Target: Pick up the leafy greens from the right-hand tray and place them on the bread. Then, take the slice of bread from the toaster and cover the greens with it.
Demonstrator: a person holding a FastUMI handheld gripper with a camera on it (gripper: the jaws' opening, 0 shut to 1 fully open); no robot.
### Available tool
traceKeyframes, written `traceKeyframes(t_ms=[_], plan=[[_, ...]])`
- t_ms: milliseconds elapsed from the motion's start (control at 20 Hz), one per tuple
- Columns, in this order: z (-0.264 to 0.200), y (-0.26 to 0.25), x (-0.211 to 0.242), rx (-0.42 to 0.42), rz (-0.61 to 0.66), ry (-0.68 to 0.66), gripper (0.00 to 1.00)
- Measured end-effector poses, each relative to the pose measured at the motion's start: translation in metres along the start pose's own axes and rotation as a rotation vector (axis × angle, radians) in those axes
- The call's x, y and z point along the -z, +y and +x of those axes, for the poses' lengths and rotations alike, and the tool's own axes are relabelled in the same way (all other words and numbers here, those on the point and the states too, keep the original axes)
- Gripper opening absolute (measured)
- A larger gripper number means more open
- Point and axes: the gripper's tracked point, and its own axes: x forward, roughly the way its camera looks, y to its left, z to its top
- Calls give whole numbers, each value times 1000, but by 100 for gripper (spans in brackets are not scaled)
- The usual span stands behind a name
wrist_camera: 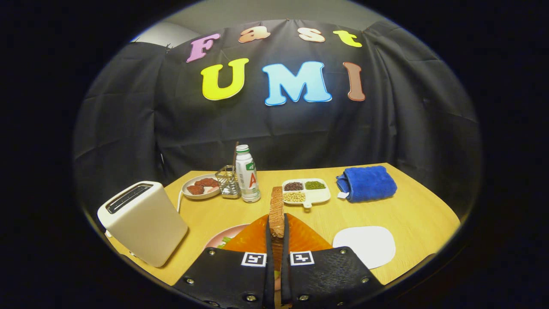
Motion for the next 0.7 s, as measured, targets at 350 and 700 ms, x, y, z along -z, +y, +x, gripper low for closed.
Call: traceKeyframes(t_ms=[350, 700], plan=[[7, -1, 23, 83, -64, 16, 6], [15, 30, 47, 68, -159, 29, 6]])
